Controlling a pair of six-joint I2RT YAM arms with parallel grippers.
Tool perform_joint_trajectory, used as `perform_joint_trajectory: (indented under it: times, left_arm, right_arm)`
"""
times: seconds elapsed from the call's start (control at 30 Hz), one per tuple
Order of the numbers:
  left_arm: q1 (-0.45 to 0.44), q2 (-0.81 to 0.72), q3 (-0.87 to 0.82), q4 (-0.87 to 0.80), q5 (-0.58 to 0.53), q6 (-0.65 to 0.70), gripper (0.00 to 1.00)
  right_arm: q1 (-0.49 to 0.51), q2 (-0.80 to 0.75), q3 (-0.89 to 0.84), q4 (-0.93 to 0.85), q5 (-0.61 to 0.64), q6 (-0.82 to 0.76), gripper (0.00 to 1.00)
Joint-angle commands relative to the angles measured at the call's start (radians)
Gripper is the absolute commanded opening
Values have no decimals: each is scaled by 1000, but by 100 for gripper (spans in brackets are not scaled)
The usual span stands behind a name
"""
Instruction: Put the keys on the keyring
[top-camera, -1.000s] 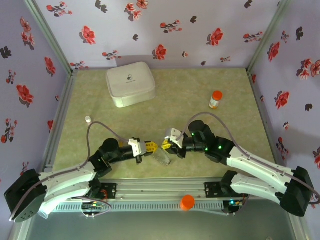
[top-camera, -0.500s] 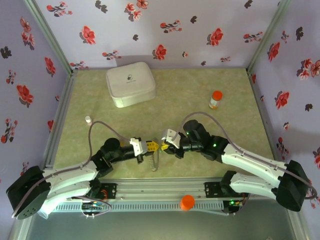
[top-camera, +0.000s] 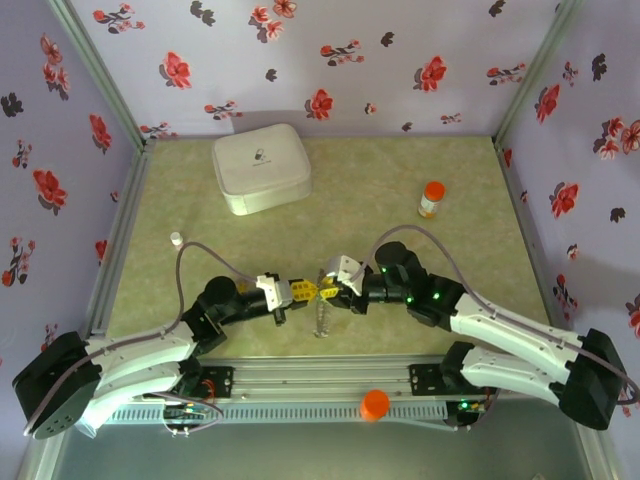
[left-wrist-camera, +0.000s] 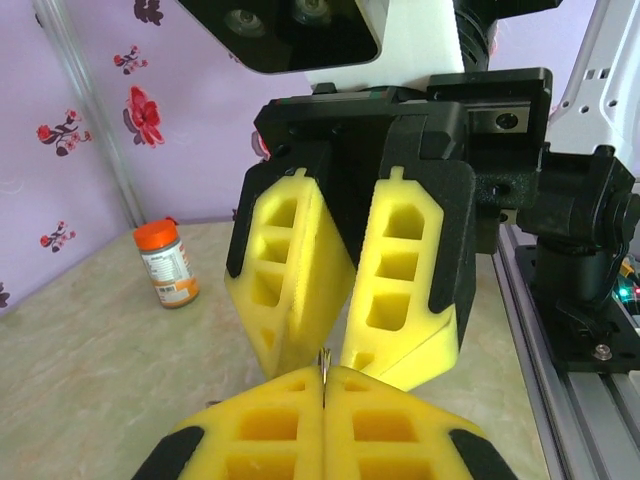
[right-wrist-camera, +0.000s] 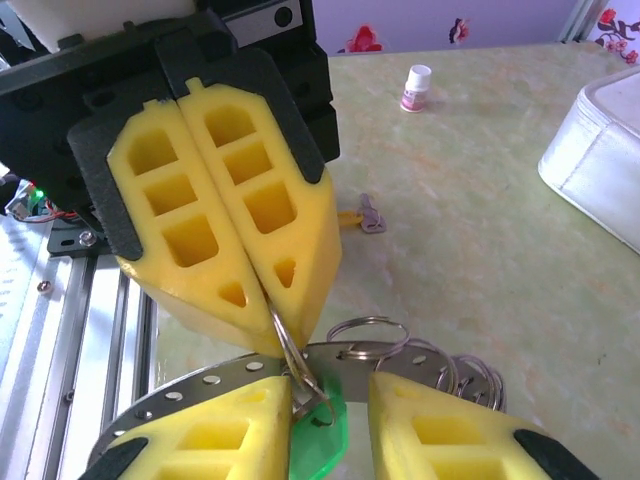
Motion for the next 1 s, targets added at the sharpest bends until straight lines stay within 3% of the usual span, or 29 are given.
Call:
perform_joint_trajectory:
  times: [0.0,0.1,0.37,0.57,0.63,0.77,0.97]
  left_arm:
    - [-2,-3,-6,79,18,-17,0]
    - [-3,-2,-3,82,16,-12,0]
    - [-2,-2,-4,82,5,-1,0]
    - [-2,-7,-6,69,-26,0,0]
    - [-2,-16,-6,42,-49,4,7]
    - [-3,-59,6,-97,-73,30,26]
    - [-2,-89,122,-458,-83,104,25]
  right_arm:
    - [5,12,-3,57,-41,32,18]
    - [5,17,-4,59,-53,38,10]
    - [4,16,3,55,-83,49,11]
    - [4,21,25,12,-89,25,0]
    - [4,22,40,-22,-84,6,0]
    - [4,34,85,-139,-50,-52,0]
    - [11,108,219,-350,-30,-156,0]
